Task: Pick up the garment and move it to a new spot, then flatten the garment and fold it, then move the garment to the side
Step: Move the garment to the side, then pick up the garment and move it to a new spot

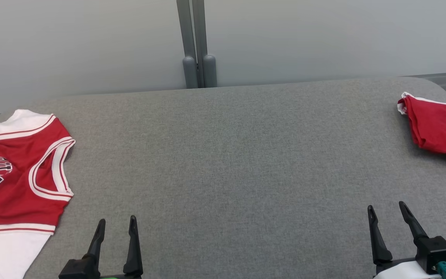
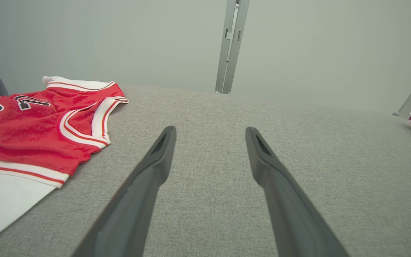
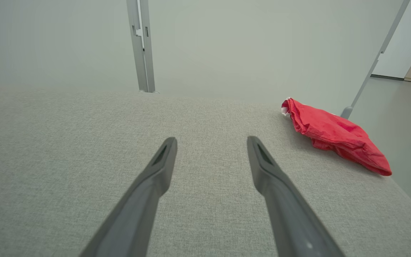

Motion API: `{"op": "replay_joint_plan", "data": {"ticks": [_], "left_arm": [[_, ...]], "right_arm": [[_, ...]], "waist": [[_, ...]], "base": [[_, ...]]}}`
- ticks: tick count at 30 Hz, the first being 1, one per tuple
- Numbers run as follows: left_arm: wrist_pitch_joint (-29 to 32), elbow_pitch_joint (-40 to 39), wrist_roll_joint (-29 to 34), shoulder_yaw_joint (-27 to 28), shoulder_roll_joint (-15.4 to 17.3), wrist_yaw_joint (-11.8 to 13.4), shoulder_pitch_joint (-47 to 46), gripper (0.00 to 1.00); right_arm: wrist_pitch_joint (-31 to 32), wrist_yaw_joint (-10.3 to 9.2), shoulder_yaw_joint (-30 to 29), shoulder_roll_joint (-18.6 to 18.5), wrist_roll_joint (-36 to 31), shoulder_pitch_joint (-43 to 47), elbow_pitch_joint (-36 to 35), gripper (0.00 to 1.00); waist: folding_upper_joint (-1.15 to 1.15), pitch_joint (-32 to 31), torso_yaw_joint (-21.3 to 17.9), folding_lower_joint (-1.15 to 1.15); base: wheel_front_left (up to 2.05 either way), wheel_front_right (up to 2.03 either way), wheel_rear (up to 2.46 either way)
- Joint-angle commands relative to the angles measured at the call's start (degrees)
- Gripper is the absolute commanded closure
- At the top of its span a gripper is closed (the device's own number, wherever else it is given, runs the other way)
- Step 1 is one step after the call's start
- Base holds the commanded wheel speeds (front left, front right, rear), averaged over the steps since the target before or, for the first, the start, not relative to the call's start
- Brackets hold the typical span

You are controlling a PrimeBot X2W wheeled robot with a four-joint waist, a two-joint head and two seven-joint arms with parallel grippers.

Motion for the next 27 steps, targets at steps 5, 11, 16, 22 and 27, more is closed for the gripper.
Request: {"op": "replay_joint_plan", "data": {"ticks": [5, 11, 16, 22, 27], "left_arm": [[0.1, -0.1, -0.3, -0.4, 0.2, 0.2, 0.0, 0.00], [0.1, 0.6, -0.4, -1.2, 0.2, 0.3, -0.4, 0.00], [0.1, 0.9, -0.1, -0.7, 0.2, 0.5, 1.7, 0.00], [0.1, -0.1, -0.4, 0.8, 0.2, 0.6, 3.0, 0.00], [0.1, -0.9, -0.8, 0.5, 0.2, 0.4, 1.4, 0.00]], "right_arm": [[-0.2, -0.08, -0.2, 0.0, 0.0, 0.1, -1.1, 0.00], [-0.2, -0.08, 0.8, 0.0, 1.7, 1.3, -1.3, 0.00], [-0.2, -0.07, 3.7, 0.0, 3.7, 0.0, -1.3, 0.00], [-0.2, -0.08, 5.2, -0.1, 4.1, -0.6, -1.3, 0.00], [-0.2, -0.08, 6.0, -0.1, 3.4, 0.1, -0.5, 0.00]], "waist": [[0.00, 0.0, 2.3, 0.01], [0.00, -0.5, 11.5, 0.01], [0.00, -1.3, 20.7, 0.01], [0.00, -1.4, 26.1, 0.01], [0.00, -0.3, 25.4, 0.01]], "base": [[0.00, 0.00, 0.00], [0.00, 0.00, 0.00], [0.00, 0.00, 0.00], [0.00, 0.00, 0.00], [0.00, 0.00, 0.00]]}}
